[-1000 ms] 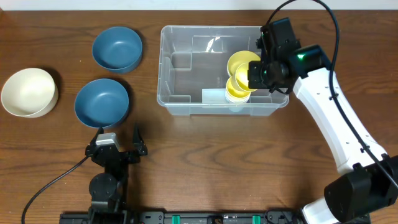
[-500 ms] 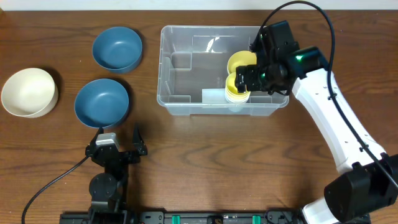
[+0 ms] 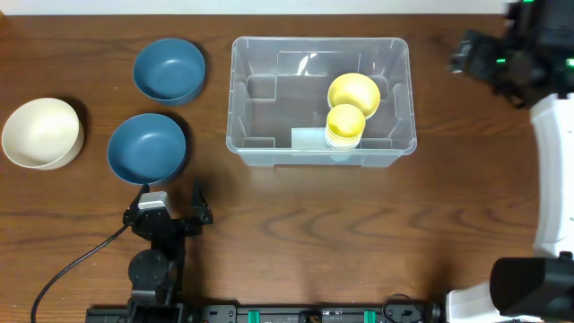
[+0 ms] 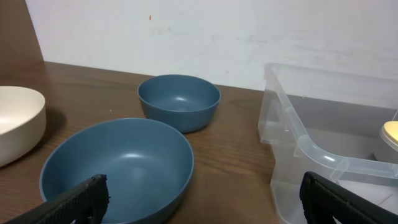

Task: Pack container

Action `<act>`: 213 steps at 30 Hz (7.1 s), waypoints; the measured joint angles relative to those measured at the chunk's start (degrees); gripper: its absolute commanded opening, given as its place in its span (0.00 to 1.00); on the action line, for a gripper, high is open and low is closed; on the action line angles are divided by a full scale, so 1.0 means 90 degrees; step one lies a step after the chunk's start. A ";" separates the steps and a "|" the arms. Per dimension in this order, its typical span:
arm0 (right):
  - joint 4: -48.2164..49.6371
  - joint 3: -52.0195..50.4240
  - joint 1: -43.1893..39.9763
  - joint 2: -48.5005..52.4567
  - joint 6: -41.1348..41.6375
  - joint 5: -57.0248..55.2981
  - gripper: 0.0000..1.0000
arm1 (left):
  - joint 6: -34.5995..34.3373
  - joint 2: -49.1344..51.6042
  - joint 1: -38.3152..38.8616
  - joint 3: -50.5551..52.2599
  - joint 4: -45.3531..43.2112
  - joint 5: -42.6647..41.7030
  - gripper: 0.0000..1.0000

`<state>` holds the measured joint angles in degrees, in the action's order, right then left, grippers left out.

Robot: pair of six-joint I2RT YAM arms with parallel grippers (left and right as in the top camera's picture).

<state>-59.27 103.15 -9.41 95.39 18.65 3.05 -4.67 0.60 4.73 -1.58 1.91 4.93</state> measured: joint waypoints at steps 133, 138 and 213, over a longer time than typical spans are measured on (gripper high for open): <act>-0.0029 -0.0002 -0.1217 0.0007 0.0049 -0.0153 0.99 | 0.2183 1.1514 0.3716 -0.8803 0.1807 0.0549 0.06; -0.0029 -0.0002 -0.1217 0.0005 0.0049 -0.0153 0.99 | 0.1467 1.1674 0.3410 -0.8803 0.1741 0.0551 0.06; -0.0029 -0.0002 -0.1217 0.0007 0.0049 -0.0153 0.99 | 0.0855 1.1975 -0.0561 -0.8816 0.1586 -0.0750 0.64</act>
<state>-59.53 103.13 -20.36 95.46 19.09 1.67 3.03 108.38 -0.32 -80.93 16.19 -1.83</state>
